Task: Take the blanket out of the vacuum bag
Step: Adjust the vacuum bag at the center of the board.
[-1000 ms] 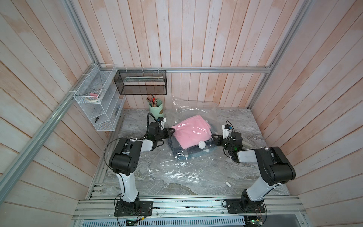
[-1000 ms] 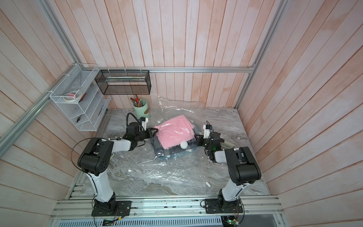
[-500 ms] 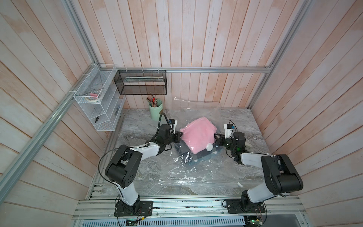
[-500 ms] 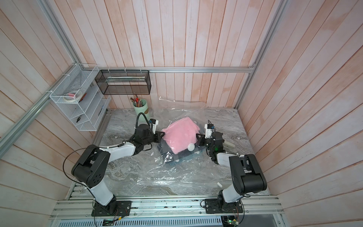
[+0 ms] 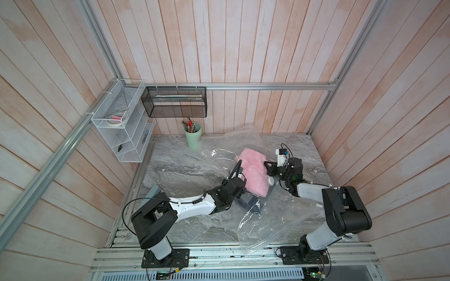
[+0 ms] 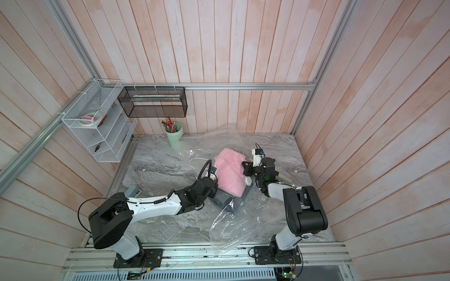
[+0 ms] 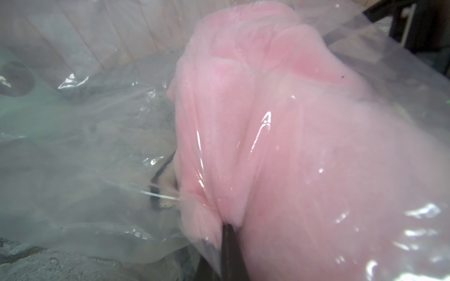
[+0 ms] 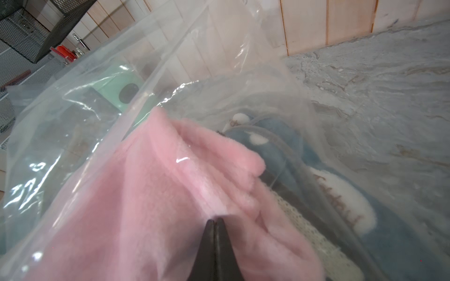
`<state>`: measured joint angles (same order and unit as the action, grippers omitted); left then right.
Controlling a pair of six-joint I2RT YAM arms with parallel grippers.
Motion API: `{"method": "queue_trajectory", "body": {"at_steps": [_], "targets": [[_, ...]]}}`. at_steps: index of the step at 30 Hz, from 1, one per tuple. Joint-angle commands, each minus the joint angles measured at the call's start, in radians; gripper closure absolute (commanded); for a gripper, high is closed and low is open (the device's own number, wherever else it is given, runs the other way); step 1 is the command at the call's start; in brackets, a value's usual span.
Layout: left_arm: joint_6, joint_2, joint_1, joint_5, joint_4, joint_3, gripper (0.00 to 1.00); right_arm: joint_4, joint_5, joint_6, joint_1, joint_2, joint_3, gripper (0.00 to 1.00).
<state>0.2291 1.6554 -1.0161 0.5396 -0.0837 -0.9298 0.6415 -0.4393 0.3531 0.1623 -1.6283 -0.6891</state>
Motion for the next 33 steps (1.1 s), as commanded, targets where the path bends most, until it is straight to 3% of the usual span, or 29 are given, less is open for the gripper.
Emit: {"method": "queue_trajectory", "body": {"at_steps": [1,10,19,25,26,27,29,31,33], "targets": [[0.065,0.046,-0.056,0.161,0.090,-0.033,1.00,-0.017,-0.072,-0.027,0.012,-0.058,-0.065,1.00],[0.407,0.029,-0.168,0.261,0.182,0.015,1.00,0.011,-0.109,0.007,0.114,-0.137,-0.192,1.00],[0.871,-0.222,-0.167,0.316,0.208,0.241,1.00,0.041,-0.081,0.056,0.313,-0.252,-0.313,1.00],[1.072,-0.382,-0.168,0.379,0.205,0.370,1.00,0.021,-0.072,0.071,0.406,-0.341,-0.427,1.00],[1.106,-0.405,-0.168,0.389,0.202,0.391,1.00,-0.001,-0.060,0.063,0.414,-0.340,-0.444,0.94],[1.132,-0.425,-0.168,0.395,0.203,0.407,1.00,-0.021,-0.045,0.053,0.417,-0.327,-0.453,0.79],[1.176,-0.436,-0.168,0.407,0.209,0.426,1.00,-0.053,-0.006,0.033,0.415,-0.278,-0.441,0.60],[1.176,-0.429,-0.160,0.399,0.182,0.440,1.00,-0.103,0.061,0.003,0.414,-0.202,-0.410,0.47],[1.166,-0.412,-0.151,0.386,0.151,0.449,1.00,-0.147,0.147,-0.016,0.414,-0.111,-0.355,0.40]]}}
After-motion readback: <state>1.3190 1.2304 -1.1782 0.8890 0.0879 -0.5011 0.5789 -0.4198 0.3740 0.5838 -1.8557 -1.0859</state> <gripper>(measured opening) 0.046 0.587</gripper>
